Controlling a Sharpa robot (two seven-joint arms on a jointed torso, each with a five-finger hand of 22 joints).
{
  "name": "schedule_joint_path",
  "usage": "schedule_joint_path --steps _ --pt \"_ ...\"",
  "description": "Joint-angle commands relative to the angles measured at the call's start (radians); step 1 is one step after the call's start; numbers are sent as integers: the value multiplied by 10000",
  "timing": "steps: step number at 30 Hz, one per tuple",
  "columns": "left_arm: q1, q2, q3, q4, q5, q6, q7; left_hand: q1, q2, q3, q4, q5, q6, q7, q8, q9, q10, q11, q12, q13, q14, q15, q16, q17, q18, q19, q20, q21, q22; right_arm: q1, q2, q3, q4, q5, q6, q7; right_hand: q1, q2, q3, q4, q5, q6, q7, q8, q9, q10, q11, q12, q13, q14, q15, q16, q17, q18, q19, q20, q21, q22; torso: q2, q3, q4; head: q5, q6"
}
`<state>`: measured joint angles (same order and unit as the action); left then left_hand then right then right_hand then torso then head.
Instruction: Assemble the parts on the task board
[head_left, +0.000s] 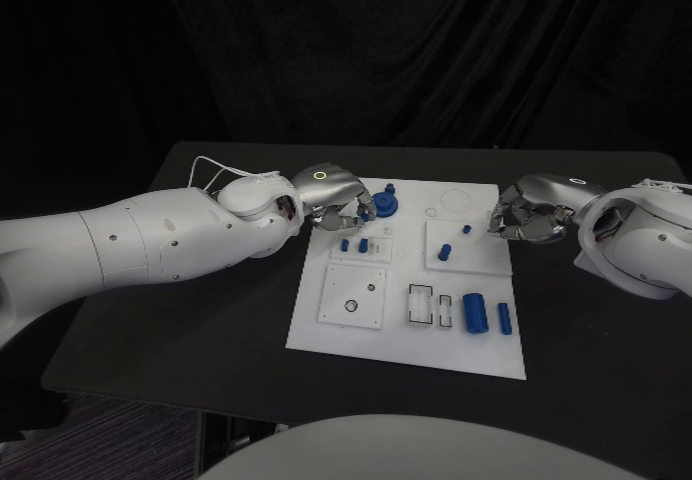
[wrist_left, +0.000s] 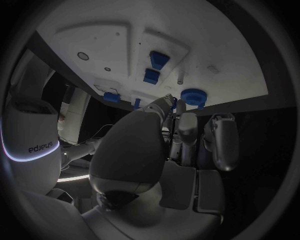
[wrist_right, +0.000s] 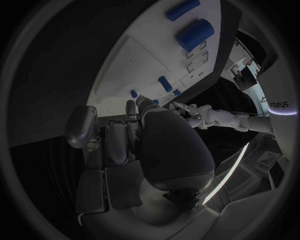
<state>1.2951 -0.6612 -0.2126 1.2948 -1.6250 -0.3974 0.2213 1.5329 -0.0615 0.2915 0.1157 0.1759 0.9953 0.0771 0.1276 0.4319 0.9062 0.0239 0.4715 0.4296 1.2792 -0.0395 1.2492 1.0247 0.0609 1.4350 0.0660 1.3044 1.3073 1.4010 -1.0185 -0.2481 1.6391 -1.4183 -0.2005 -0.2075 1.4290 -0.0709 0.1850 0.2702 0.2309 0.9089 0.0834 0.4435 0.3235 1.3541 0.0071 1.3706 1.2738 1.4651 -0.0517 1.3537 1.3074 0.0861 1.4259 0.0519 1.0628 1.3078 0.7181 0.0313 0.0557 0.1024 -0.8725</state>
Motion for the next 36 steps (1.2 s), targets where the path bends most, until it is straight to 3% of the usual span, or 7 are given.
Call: schedule_joint_path --steps 1,9,16,22,36 --pt "-4 11 9 -48 11 212 -91 69 -21 14 12 17 -55 -20 -34 -16 33 46 -27 -23 -63 8 -52 1 8 -59 23 -58 1821 -21 4 4 -2 0 5 -84 64 -11 -54 17 -38 -74 -6 20 10 -96 0 -46 -20 464 -52 -63 1105 105 -79 3 -68 1294 7 -3 -1 -24 -2" --pt "-44 95 9 -282 11 377 -140 66 -22 12 15 14 -51 -18 -34 -16 33 46 -32 -28 -82 8 -73 -33 13 -71 23 -80 1814 -24 9 4 -21 9 69 -47 68 -4 -50 23 -38 -110 5 12 13 -147 8 -91 -83 446 -45 -121 1066 116 -101 6 -138 1277 32 -21 32 -66 -2" --pt "-72 143 9 -404 11 508 -209 58 -51 8 24 -4 -113 -31 -88 -36 -12 61 -121 -100 -106 18 -94 -56 19 -90 31 -110 1807 -36 42 4 -58 50 165 -10 75 4 -44 25 -37 -136 12 6 14 -185 14 -127 -130 431 -40 -170 1033 124 -118 8 -194 1264 38 -30 -5 -23 -2" --pt "-85 153 9 -418 11 554 -226 45 -57 3 34 -18 -128 -40 -103 -41 -35 62 -152 -123 -126 21 -115 -87 20 -95 34 -119 1805 -44 58 4 -100 57 183 5 76 7 -42 28 -38 -149 17 3 15 -204 18 -144 -153 421 -37 -202 1012 128 -126 10 -222 1257 19 -5 -2 -22 -2" --pt "-133 279 9 -501 11 611 -174 45 -54 9 42 -26 -186 -66 -149 -59 -25 61 -178 -153 -118 23 -104 -68 16 -89 38 -105 1810 -50 53 4 -98 60 178 31 83 14 -37 31 -39 -170 24 3 20 -246 25 -184 -206 399 -30 -269 967 143 -156 14 -319 1232 12 3 5 -58 -2"
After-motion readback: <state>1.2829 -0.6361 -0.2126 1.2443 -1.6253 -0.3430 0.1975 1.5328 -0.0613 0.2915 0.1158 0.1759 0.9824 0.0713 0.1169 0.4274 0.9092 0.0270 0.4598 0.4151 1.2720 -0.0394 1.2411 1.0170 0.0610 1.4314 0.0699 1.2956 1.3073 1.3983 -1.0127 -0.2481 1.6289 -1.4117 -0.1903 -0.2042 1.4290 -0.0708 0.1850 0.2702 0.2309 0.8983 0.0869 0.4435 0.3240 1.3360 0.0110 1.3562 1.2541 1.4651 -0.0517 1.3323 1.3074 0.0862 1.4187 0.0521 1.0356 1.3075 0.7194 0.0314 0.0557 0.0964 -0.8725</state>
